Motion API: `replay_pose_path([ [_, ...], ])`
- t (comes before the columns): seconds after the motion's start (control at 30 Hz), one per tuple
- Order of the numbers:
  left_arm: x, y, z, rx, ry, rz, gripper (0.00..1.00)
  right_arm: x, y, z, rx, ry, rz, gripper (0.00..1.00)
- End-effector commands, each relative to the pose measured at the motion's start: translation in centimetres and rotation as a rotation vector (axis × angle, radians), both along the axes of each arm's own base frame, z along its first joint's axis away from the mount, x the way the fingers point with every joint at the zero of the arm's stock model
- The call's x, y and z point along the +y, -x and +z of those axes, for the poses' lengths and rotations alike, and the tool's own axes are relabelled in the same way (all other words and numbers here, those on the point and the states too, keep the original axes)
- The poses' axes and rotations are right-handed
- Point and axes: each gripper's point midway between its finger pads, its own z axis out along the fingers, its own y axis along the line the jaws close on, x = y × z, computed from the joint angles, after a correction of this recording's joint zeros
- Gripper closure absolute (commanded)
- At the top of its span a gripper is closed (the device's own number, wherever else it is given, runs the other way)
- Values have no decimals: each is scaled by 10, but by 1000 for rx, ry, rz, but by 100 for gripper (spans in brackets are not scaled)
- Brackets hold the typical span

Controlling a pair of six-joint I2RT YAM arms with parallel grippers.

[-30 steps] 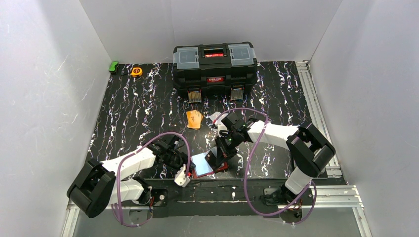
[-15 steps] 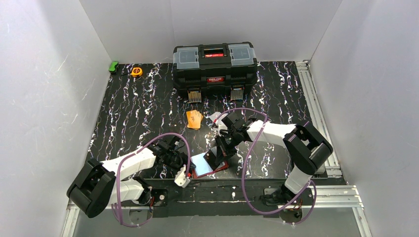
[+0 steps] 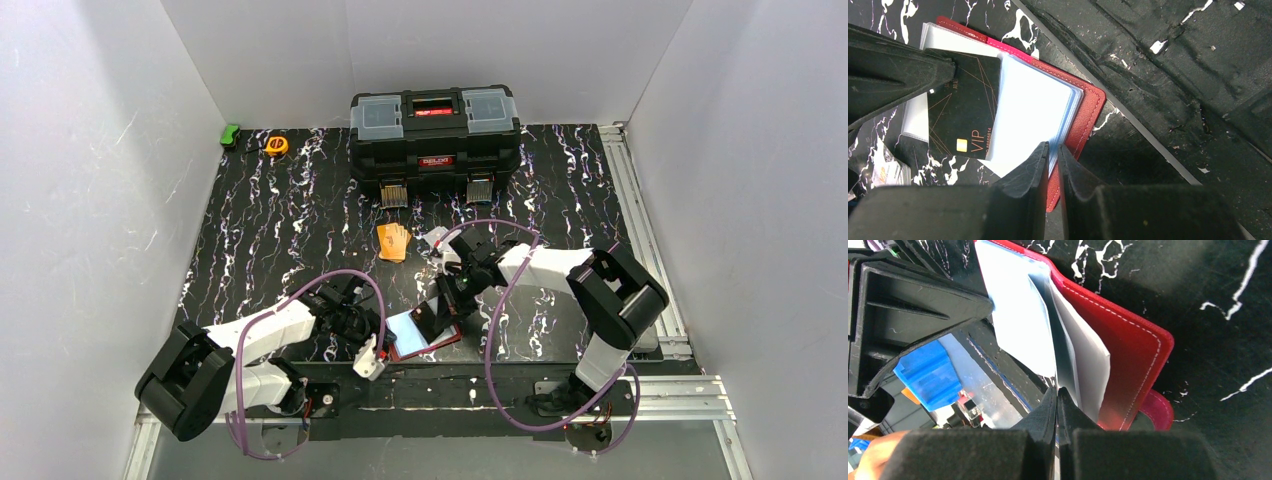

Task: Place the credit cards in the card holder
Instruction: Insert the credit card into the card holder.

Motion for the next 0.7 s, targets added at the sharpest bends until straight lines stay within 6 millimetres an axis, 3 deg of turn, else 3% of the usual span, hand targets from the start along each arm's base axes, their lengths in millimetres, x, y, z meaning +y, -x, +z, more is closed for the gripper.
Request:
replay_pose_path([
  [0.0,0,10,0,34,11,-15,89,-9,-4,-5,-19,19,-43,99],
  [0.6,-3,6,0,35,10,-6,89,9,-13,-10,-36,43,-37,99],
  [0.67,-4,6,0,35,11,-5,89,11,-9,-9,-42,61,-21,94],
])
